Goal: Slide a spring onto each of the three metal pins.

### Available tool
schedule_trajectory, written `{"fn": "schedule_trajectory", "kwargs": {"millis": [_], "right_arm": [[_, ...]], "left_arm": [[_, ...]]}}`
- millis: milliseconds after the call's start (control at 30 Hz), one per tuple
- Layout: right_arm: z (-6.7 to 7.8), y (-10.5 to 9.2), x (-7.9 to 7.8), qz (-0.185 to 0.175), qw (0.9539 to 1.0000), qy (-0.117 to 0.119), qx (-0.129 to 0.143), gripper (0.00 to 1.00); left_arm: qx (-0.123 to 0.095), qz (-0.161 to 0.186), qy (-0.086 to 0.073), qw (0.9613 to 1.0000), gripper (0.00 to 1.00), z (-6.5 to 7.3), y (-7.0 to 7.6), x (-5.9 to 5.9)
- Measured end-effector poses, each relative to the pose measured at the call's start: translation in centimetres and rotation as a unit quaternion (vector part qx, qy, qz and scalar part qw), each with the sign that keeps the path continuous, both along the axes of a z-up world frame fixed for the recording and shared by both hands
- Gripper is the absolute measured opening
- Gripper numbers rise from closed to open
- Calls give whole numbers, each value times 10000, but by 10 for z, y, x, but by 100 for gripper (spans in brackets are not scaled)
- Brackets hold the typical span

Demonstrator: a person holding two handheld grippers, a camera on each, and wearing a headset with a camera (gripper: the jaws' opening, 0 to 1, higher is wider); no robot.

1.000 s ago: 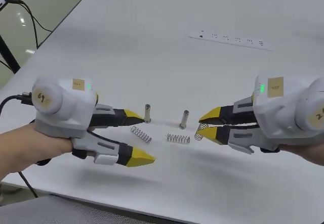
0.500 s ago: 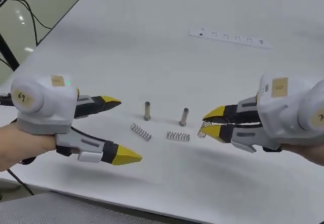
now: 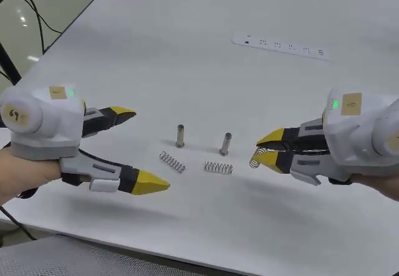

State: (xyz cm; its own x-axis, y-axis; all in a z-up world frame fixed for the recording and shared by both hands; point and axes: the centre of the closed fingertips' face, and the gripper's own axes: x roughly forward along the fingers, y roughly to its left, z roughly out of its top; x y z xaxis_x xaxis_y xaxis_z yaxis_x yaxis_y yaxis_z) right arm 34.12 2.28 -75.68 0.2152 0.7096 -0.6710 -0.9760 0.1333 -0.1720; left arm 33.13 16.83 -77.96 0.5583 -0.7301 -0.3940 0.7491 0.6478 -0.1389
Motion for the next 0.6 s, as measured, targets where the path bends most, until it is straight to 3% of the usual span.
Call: {"fn": "schedule_trajectory", "kwargs": {"millis": [333,600], "right_arm": [[12,-30,35,-604,9981,-150,42,7],[15,-45,52,-979,9951,-66,118,7]], "left_arm": [[-20,105,-37,9999,98,1,7,2],[-55,100,-104,9999,98,4,4,3]]}}
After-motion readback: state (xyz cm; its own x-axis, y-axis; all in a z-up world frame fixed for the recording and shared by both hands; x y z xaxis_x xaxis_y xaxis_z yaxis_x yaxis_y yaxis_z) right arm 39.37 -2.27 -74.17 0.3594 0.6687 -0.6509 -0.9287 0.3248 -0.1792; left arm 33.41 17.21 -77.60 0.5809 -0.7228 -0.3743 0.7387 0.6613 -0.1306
